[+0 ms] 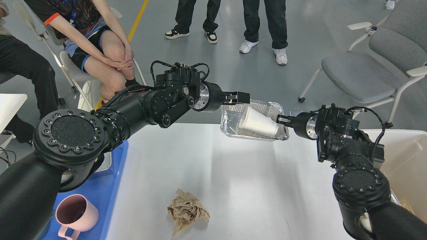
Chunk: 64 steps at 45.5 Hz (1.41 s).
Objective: Tidy desktop
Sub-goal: 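Lower the paper cup into the foil tray held by the right gripper, then open the left gripper and pull it back from the tray, then lower the left gripper onto the crumpled brown paper towel and grasp it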
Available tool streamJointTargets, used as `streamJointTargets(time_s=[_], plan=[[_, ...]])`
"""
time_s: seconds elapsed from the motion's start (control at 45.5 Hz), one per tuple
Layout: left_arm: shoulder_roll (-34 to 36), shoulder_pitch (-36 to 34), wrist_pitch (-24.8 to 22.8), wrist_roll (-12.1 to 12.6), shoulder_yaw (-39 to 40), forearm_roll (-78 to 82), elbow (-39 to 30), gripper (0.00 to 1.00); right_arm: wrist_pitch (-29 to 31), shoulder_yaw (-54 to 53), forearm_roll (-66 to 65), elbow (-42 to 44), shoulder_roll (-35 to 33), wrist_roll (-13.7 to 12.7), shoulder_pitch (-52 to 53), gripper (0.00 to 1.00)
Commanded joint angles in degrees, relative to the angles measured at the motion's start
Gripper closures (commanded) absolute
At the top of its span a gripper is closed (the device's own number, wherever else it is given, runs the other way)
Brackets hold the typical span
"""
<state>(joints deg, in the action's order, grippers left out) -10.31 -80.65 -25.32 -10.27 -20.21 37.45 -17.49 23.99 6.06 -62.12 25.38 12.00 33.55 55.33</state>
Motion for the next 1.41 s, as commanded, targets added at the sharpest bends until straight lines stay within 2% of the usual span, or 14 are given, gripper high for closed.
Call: streamJointTargets(time_s=[0.0,0.263,0.351,0.483,0.637,0.856,0.944,1.032,1.142,1.295,1.383], plan=[[0.11,-0.13,0.01,-0.01,0.0,-0.01,0.0,0.11,-0.08,-0.09,-0.02,-0.24,-0.04,-0.15,0.66,1.0],[0.38,-0.04,-0.6,-0.27,0.0,-0.01,0.0,0.1,-0.52,-0.09,-0.02,-1.82,-0.04,-0.41,0.75,1.0],[0.55,-0.12,-1.92,-0.54,0.0,-0.01,0.0,0.04,-0.61,-0.09,0.07,-1.91,-0.04,-0.41,0.75,1.0],[1.69,-1.62,-7.63,-0.97,-0.18,-0.01,0.0,0.03,-0.61,-0.09,0.07,-1.91,-0.04,-0.41,0.75,1.0],[6.44,-5.22,-15.8,-3.35,-0.09,0.08,-0.52,0.03,-0.61,-0.17,0.07,-1.91,-0.04,-0.41,0.66,1.0],[11.71,-12.16,-27.49,-3.17,-0.97,0.34,-0.79,0.03,-0.69,-0.17,0.07,-1.91,-0.04,-0.41,0.66,1.0],[15.49,-13.83,-29.68,-3.61,-1.32,1.04,-1.93,0.03,-0.69,-0.17,0.42,-1.91,-0.04,-0.41,0.75,1.0],[21.81,-15.68,-29.68,-3.7,-2.29,1.66,-5.88,0.03,-0.69,-0.17,0.51,-1.91,-0.13,-0.33,0.66,1.0],[30.86,-18.14,-29.68,-3.87,-2.82,4.38,-13.95,0.03,-0.69,-0.17,0.51,-2.26,-0.13,-0.41,0.66,1.0],[43.87,-20.43,-29.68,-8.09,-2.73,11.05,-28.1,0.03,-1.05,-0.17,0.51,-2.44,-0.13,-0.41,0.66,1.0],[49.67,-21.04,-29.68,-8.8,-2.38,14.31,-34.35,0.03,-1.05,-0.09,0.51,-2.79,-0.13,-0.41,0.66,1.0]])
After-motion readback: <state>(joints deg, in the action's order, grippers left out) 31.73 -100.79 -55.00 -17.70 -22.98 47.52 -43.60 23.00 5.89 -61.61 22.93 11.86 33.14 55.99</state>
